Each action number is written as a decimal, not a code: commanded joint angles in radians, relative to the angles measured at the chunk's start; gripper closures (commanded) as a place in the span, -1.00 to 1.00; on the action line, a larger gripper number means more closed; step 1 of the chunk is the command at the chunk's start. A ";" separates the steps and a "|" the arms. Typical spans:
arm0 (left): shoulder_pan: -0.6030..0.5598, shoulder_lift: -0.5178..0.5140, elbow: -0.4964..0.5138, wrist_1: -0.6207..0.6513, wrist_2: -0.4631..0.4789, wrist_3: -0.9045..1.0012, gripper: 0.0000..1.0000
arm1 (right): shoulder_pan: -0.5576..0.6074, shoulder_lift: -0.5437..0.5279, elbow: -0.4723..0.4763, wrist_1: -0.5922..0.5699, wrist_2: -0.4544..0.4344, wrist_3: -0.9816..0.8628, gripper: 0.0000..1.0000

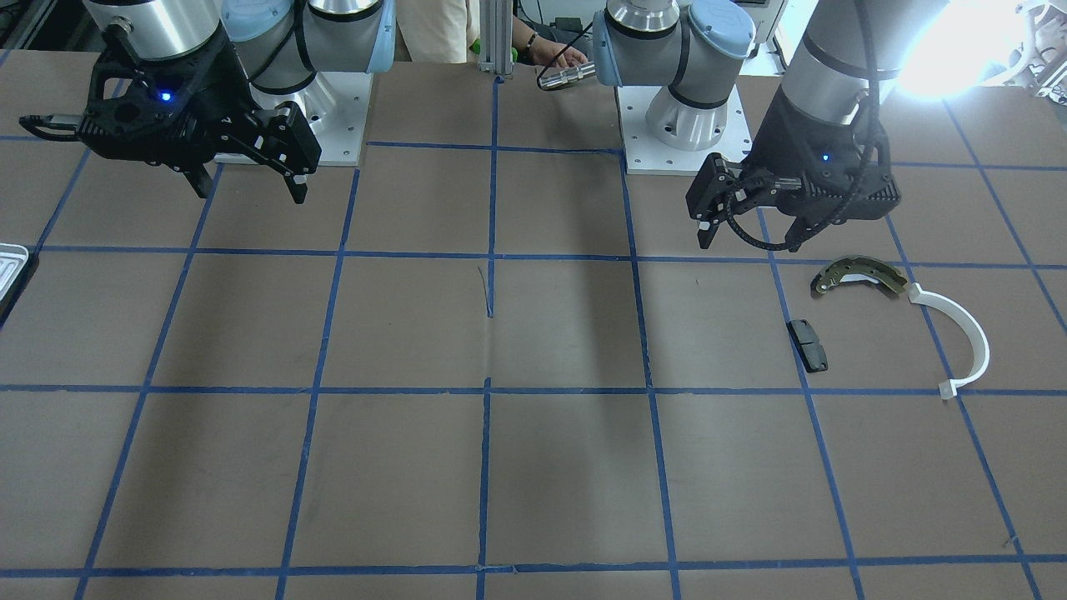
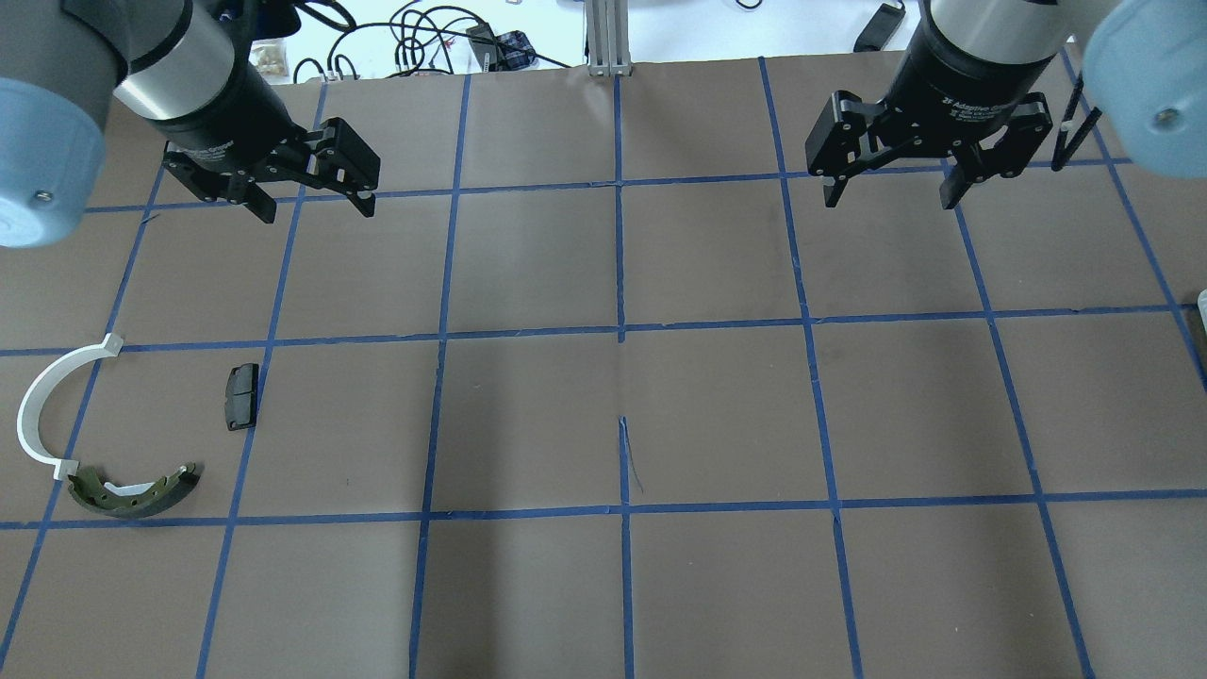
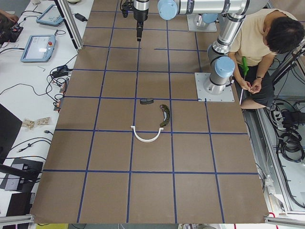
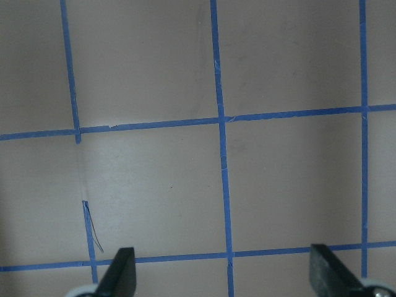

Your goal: Place bearing gear from tray to pile

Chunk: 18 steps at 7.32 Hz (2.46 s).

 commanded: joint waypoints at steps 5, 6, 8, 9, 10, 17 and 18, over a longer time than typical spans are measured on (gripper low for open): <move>-0.033 -0.003 0.003 -0.002 0.007 -0.034 -1.00 | 0.000 0.000 0.002 0.002 0.000 0.001 -1.00; -0.033 -0.002 0.000 0.003 0.007 -0.034 -1.00 | 0.000 0.002 0.005 0.002 -0.001 0.003 -1.00; -0.035 -0.002 -0.002 0.007 0.007 -0.035 -1.00 | 0.000 0.002 -0.002 0.007 -0.006 0.005 -1.00; -0.035 -0.002 -0.002 0.007 0.007 -0.035 -1.00 | -0.005 -0.001 -0.002 0.025 -0.017 0.003 -1.00; -0.033 -0.002 -0.003 0.007 0.009 -0.035 -1.00 | -0.015 0.000 -0.005 0.018 -0.023 -0.002 -1.00; -0.035 -0.003 -0.005 0.007 0.007 -0.037 -1.00 | -0.643 -0.017 -0.024 0.010 -0.092 -1.032 -1.00; -0.036 -0.005 -0.005 0.007 0.007 -0.037 -1.00 | -0.773 0.029 -0.021 0.005 -0.069 -1.213 -1.00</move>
